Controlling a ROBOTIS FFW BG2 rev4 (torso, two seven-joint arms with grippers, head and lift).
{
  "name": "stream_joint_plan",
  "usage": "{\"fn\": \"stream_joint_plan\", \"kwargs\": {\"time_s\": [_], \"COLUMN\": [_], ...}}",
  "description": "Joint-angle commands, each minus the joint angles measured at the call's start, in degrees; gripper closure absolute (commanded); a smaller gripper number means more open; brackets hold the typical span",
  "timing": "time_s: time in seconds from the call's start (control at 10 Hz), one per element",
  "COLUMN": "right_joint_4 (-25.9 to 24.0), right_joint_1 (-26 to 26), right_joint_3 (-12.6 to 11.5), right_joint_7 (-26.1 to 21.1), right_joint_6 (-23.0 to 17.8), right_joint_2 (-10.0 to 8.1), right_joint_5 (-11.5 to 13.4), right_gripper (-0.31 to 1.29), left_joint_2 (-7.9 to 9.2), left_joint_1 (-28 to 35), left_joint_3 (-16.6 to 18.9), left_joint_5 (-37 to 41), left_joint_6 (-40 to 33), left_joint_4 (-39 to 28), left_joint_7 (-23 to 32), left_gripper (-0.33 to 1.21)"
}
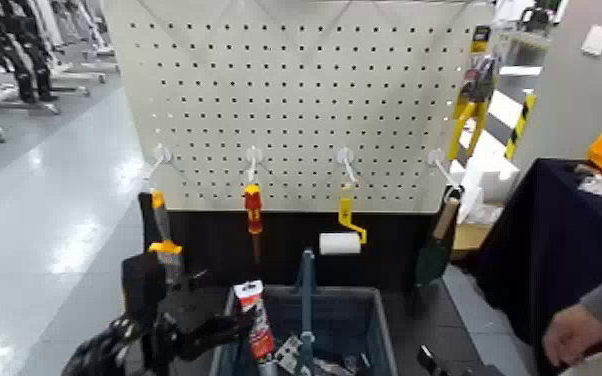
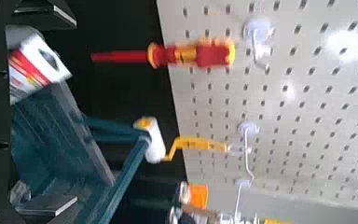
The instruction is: Put the red glue tube into the crate.
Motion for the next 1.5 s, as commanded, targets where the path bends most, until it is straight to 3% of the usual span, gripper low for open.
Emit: {"fn": "stream_joint_plan", "kwargs": {"time_s": [0.1, 0.2, 0.3, 0.5, 0.6, 0.8, 1.2, 1.5], "right_joint_4": [-1.5, -2.1, -2.6, -4.0, -4.5, -4.5, -5.5, -6.5], "right_joint_1": [1.7, 2.4, 3.3, 5.5, 6.4, 7.3, 7.4, 7.5], "right_joint_3": [0.1, 0.1, 0.0, -0.7, -0.9, -1.1, -1.0, -0.5], "right_joint_7": [-3.5, -5.2, -6.4, -8.6, -9.6, -11.3, -12.0, -13.8], "right_joint_6": [-2.6, -3.1, -4.3, -5.1, -5.3, -5.9, -3.7, -2.1], "right_joint_2": [-0.33, -0.24, 0.03, 0.55, 0.55, 0.38, 0.64, 0.73], "right_joint_5": [3.0, 4.3, 6.1, 8.1, 8.7, 8.8, 9.6, 11.4], "right_gripper": [0.12, 0.12, 0.13, 0.13, 0.13, 0.13, 0.13, 0.13], "left_joint_2": [-2.82, -5.19, -6.42, -10.11, -11.17, -10.90, -8.88, -8.71], "left_joint_1": [8.3, 12.2, 15.7, 20.2, 21.7, 23.1, 22.5, 22.4], "left_joint_3": [2.2, 3.3, 3.2, 4.9, 5.3, 4.4, 2.9, 2.8], "left_joint_5": [-4.2, -4.6, -5.5, -6.8, -6.5, -6.2, -5.6, -5.6], "left_joint_6": [-7.1, -11.0, -13.4, -17.6, -19.4, -21.3, -20.2, -20.5], "left_joint_4": [-4.8, -5.2, -6.0, -5.5, -4.9, -4.1, -4.1, -4.1], "left_joint_7": [6.9, 10.8, 14.4, 18.0, 19.1, 22.4, 22.7, 22.7], "left_gripper": [-0.24, -0.24, -0.24, -0.20, -0.19, -0.14, -0.14, -0.08]}}
